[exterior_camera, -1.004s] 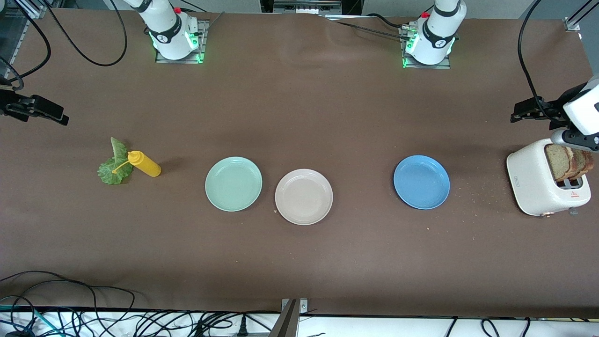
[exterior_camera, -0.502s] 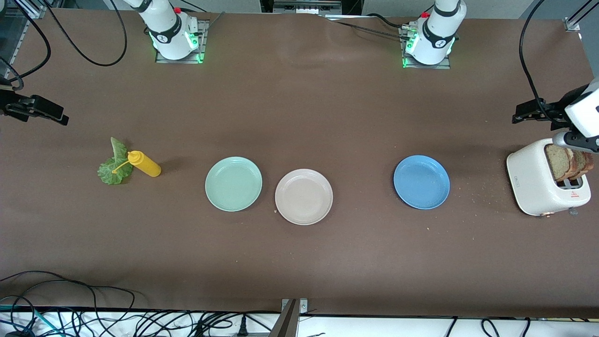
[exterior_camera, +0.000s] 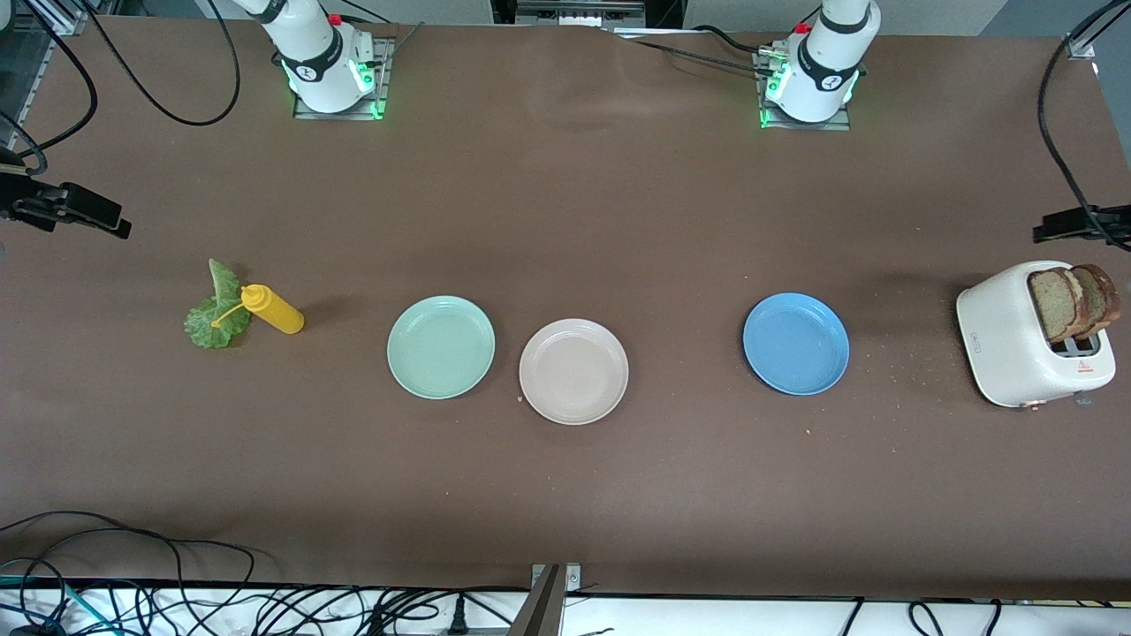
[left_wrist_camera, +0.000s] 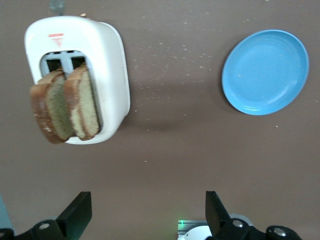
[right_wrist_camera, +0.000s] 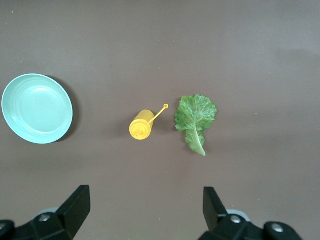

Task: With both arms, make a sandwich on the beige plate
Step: 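Move the left gripper over the toaster and lower onto a bread slice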

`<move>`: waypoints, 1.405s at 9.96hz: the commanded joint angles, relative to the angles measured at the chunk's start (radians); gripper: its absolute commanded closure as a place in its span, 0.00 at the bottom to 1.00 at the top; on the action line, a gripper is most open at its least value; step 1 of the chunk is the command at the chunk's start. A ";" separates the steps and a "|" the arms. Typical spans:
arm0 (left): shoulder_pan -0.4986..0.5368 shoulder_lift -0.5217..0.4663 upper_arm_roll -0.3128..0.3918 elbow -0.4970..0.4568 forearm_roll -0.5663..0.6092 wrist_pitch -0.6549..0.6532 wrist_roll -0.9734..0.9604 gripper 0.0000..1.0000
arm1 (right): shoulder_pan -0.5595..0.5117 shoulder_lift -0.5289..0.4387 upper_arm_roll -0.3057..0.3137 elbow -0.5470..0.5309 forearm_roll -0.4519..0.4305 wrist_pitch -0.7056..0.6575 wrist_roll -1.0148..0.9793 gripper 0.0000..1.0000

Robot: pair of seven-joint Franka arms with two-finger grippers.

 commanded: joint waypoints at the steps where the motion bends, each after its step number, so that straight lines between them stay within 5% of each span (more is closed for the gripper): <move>1: 0.042 0.058 -0.013 0.010 0.066 0.074 0.012 0.00 | -0.007 -0.015 0.007 -0.002 -0.012 0.007 0.011 0.00; 14: 0.088 0.233 -0.013 0.008 0.091 0.283 0.075 0.00 | 0.005 -0.014 0.018 -0.002 0.000 0.036 0.011 0.00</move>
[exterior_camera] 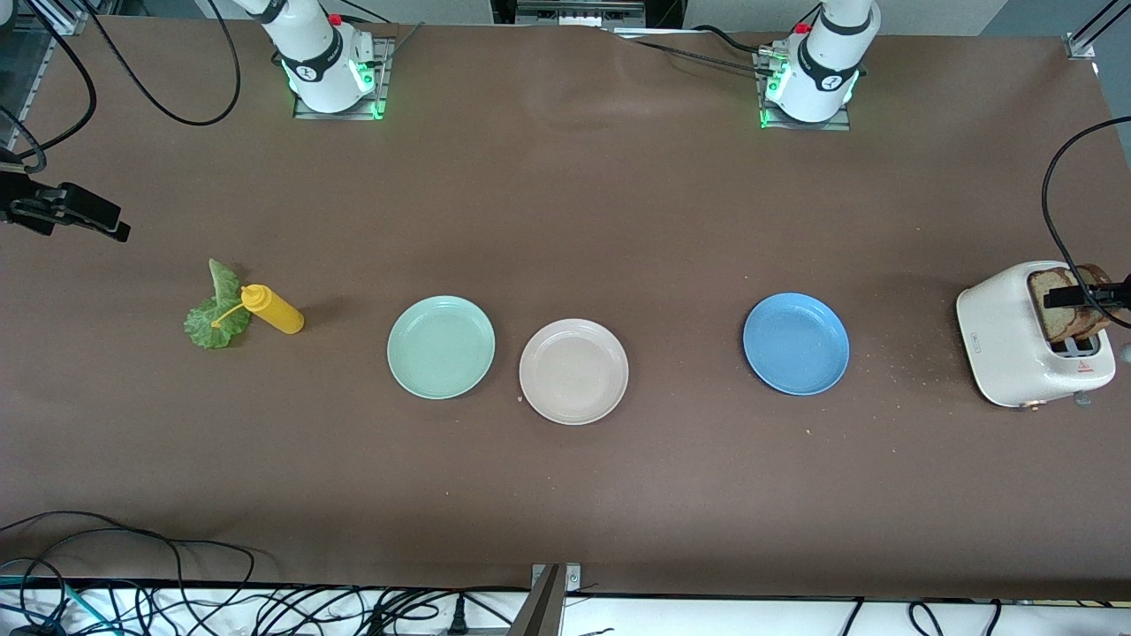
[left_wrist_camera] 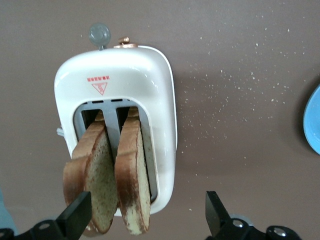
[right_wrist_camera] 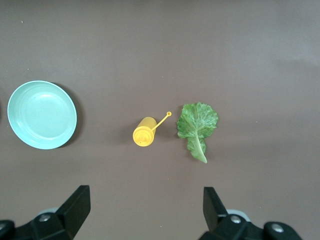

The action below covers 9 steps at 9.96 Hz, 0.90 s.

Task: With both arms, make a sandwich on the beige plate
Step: 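Move the left gripper over the toaster and lower onto a bread slice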

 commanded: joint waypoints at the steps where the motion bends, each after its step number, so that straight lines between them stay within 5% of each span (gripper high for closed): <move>1: 0.011 0.013 -0.010 0.009 0.005 0.014 -0.013 0.00 | 0.002 -0.002 0.009 -0.005 -0.002 0.009 0.011 0.00; 9: 0.017 0.019 -0.012 -0.022 -0.032 0.036 -0.061 0.00 | 0.000 0.026 0.007 0.009 -0.002 0.069 0.011 0.00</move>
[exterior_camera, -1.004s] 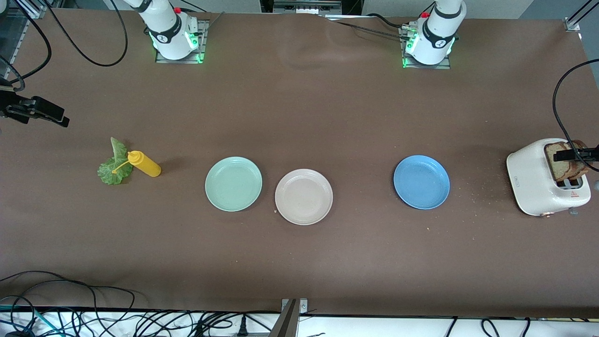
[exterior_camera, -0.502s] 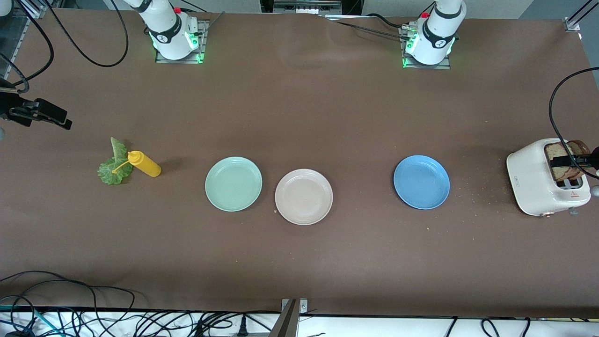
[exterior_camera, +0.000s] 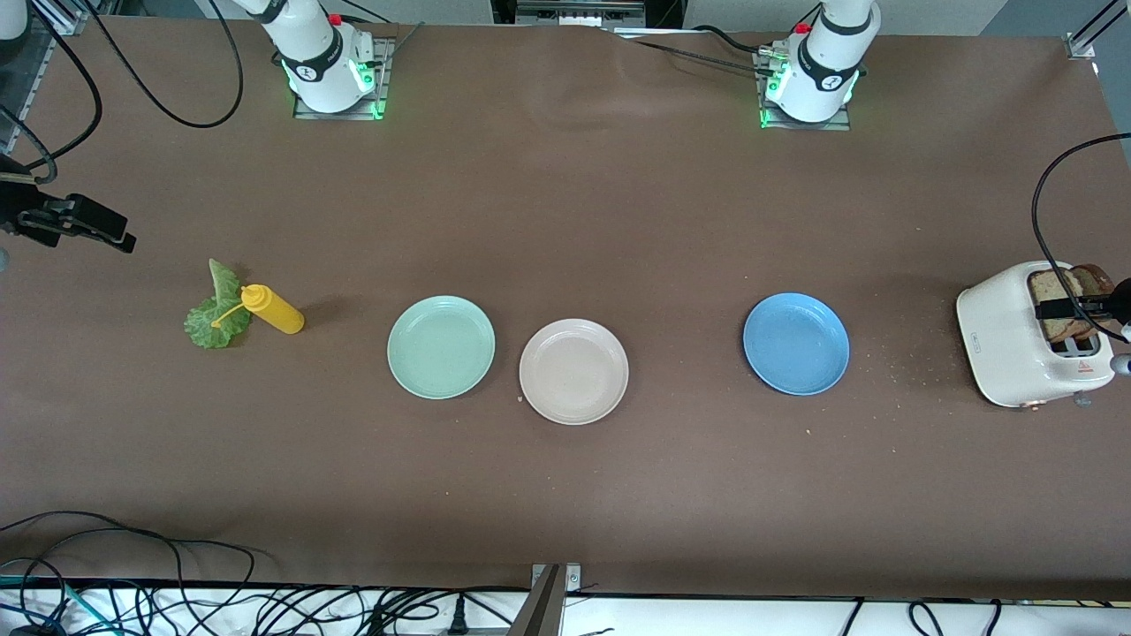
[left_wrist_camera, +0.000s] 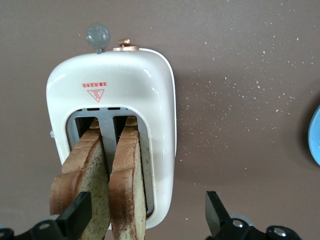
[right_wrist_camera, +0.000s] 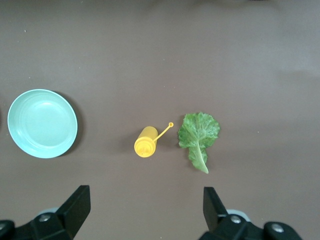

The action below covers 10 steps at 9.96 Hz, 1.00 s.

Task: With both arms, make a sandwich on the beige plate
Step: 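Grasp the bread slice with the left gripper and lift it out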

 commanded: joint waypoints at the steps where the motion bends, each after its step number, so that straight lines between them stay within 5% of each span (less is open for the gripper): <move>1: 0.015 -0.009 -0.010 -0.027 -0.024 0.032 -0.017 0.00 | 0.001 0.004 0.004 0.008 -0.001 0.012 0.011 0.00; 2: 0.024 -0.009 -0.012 -0.041 -0.025 0.048 -0.017 0.02 | 0.002 0.003 0.005 0.011 -0.001 0.014 0.011 0.00; 4: 0.041 -0.012 -0.015 -0.059 -0.039 0.061 -0.017 0.29 | 0.002 0.002 0.005 0.010 -0.001 0.012 0.012 0.00; 7: 0.046 -0.012 -0.015 -0.059 -0.033 0.053 0.000 0.89 | 0.002 0.004 0.004 0.011 0.001 0.015 0.012 0.00; 8: 0.046 -0.014 -0.016 -0.059 -0.030 0.049 0.001 1.00 | 0.002 0.004 0.005 0.011 0.001 0.015 0.012 0.00; 10: 0.043 -0.015 -0.016 -0.049 -0.022 0.042 -0.002 1.00 | 0.002 0.004 0.005 0.011 0.001 0.015 0.011 0.00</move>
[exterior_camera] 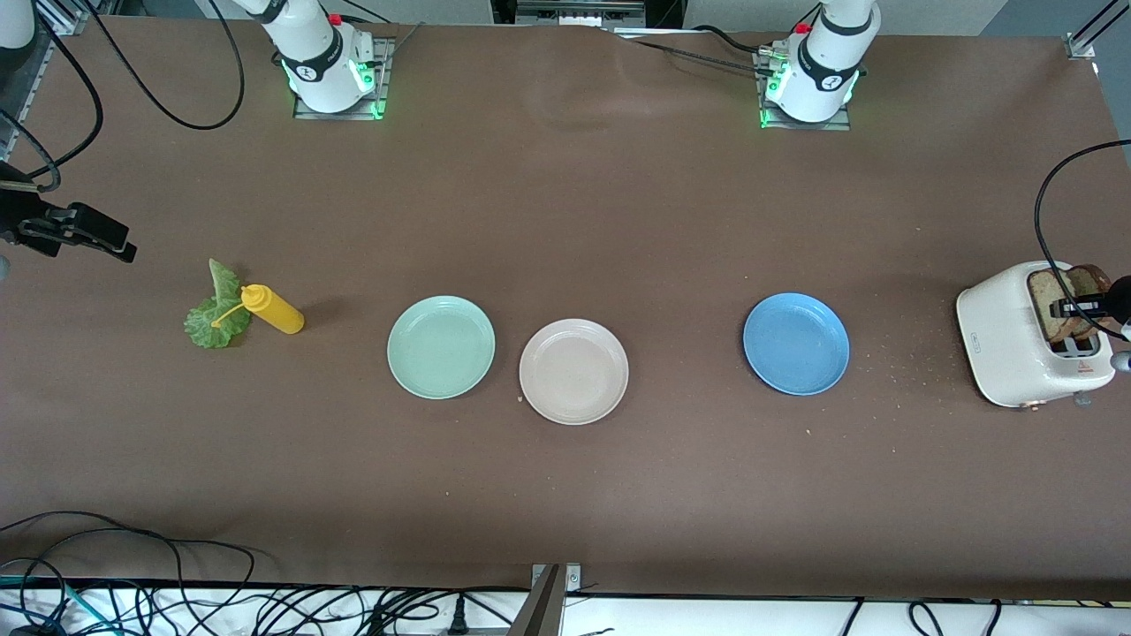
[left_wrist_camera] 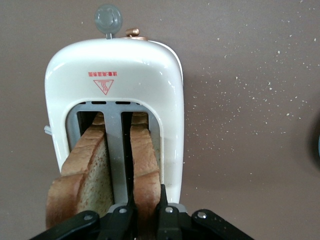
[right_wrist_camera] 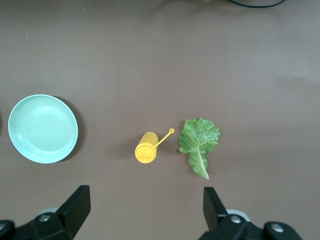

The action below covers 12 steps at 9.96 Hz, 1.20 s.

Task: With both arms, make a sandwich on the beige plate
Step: 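Grasp the bread slice with the left gripper and lift it out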

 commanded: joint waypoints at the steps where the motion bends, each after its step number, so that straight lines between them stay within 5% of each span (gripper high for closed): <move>1: 0.003 -0.014 -0.017 0.008 -0.003 -0.015 0.005 1.00 | 0.001 0.000 0.004 0.010 0.001 0.001 0.012 0.00; 8: -0.037 0.004 -0.019 0.299 -0.101 -0.325 -0.006 1.00 | 0.001 -0.021 0.002 0.020 0.002 0.033 0.006 0.00; 12: -0.058 0.003 -0.020 0.330 -0.310 -0.370 -0.103 1.00 | 0.001 -0.015 0.011 0.051 0.050 0.036 -0.005 0.00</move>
